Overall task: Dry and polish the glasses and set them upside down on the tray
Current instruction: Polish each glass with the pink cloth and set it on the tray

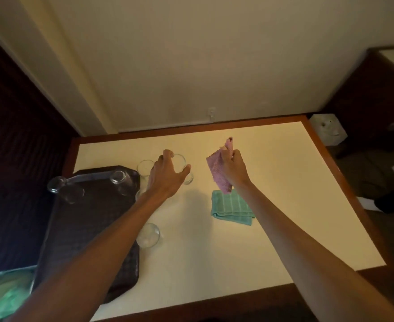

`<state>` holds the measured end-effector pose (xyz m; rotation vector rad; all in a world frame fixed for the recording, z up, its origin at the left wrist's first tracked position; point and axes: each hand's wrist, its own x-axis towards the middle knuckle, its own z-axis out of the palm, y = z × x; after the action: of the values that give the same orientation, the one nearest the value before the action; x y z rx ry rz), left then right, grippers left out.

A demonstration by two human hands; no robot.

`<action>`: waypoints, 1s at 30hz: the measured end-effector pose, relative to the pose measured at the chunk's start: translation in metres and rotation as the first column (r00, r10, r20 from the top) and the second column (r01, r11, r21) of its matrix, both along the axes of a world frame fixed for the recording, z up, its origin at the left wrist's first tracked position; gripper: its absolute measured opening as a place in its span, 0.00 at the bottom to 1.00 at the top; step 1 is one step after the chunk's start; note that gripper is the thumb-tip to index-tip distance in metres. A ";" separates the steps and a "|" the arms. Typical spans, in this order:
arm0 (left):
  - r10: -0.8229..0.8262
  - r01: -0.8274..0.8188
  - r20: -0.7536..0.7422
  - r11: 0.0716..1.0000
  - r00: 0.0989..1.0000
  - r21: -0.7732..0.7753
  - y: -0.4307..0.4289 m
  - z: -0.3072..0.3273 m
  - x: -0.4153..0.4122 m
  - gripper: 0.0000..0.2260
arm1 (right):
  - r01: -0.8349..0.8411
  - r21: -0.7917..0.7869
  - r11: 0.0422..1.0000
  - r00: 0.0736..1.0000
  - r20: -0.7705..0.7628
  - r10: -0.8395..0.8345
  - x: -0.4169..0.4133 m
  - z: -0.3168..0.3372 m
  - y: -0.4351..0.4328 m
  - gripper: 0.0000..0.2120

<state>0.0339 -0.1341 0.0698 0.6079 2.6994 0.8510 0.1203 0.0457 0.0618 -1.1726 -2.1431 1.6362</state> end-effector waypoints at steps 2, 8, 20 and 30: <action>-0.020 0.021 0.023 0.998 1.000 -0.051 0.009 -0.021 0.005 0.28 | 0.016 0.014 1.000 1.000 -0.003 -0.016 0.005 -0.014 0.001 0.18; -0.109 0.115 0.046 0.978 0.993 -0.176 0.024 -0.059 0.006 0.29 | 0.038 0.053 0.998 0.999 -0.005 -0.037 0.010 -0.036 0.003 0.17; -0.153 0.161 0.052 0.959 0.987 -0.234 0.028 -0.083 0.004 0.30 | 0.053 0.043 0.998 0.989 -0.141 -0.046 -0.002 -0.014 0.025 0.16; -0.033 -0.103 0.484 0.962 0.875 0.252 0.001 0.023 -0.025 0.18 | -0.140 -0.544 0.828 0.945 -0.322 -0.052 -0.028 0.047 -0.005 0.05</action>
<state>0.0092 -0.1332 0.0924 0.3335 2.1610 1.2120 0.0923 0.0412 0.1086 -0.8823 -1.5331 2.3897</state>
